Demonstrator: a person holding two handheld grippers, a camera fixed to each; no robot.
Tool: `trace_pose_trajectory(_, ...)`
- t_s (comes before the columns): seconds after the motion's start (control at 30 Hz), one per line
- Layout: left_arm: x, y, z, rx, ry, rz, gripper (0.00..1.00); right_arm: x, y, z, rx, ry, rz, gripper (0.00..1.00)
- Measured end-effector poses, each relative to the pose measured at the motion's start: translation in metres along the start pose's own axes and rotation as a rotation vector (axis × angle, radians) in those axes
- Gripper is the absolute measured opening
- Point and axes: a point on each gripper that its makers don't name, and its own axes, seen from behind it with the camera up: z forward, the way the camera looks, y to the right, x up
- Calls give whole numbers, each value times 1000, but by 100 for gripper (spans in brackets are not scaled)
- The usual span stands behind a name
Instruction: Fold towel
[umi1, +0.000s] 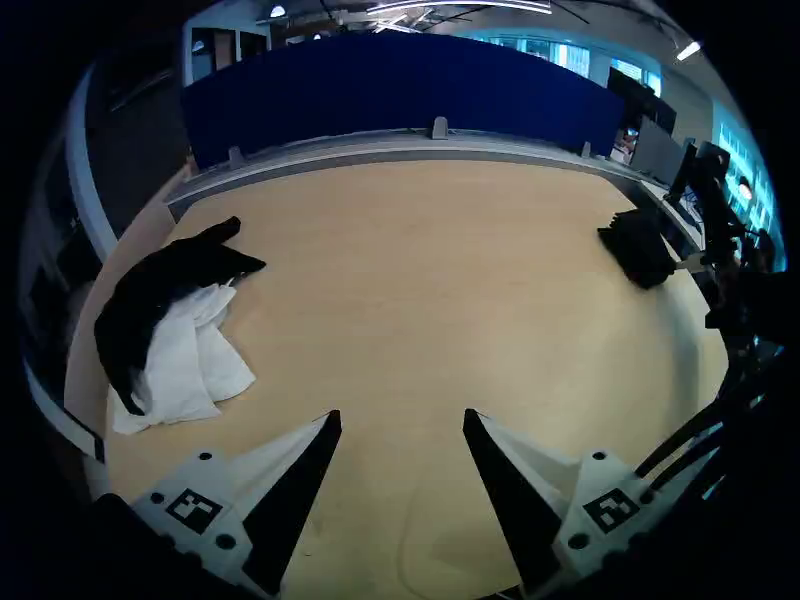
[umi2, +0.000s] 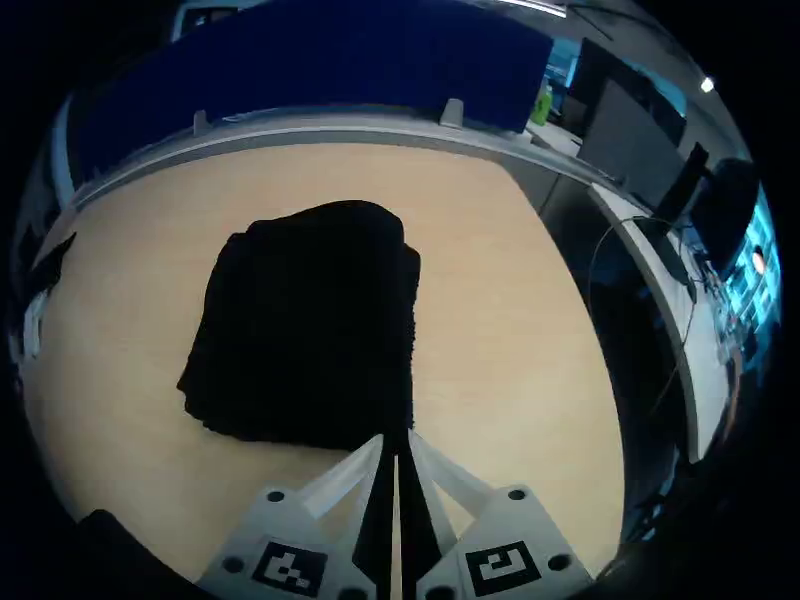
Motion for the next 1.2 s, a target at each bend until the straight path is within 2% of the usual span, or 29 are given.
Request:
trace_pose_trajectory(0.13,-1,-2,-1,2,1,-2,91,2,-1,-2,-1,15,11,5)
trace_pose_trajectory(0.3,-1,-5,0,5,1,-2,91,4,-1,-14,-3,50,4,12)
trace_pose_trajectory(0.57,3,-6,1,1,10,-4,90,-8,7,-23,-34,54,19,18)
trace_pose_trajectory(0.6,3,-6,1,1,11,-4,90,-7,7,-24,-35,58,24,24)
trace_pose_trajectory(0.7,4,-6,0,-1,13,-3,91,-4,6,-27,-36,78,35,56)
trace_pose_trajectory(0.8,4,-7,0,-1,14,-3,91,-1,4,-29,-36,89,37,69)
trace_pose_trajectory(0.9,5,-7,-1,-3,19,-5,91,2,1,-31,-35,102,32,91)
trace_pose_trajectory(1.0,6,-9,-2,-4,25,-8,91,7,-2,-33,-36,117,29,100)
trace_pose_trajectory(1.2,10,-13,-2,-3,39,-12,91,17,-15,-41,-29,154,22,100)
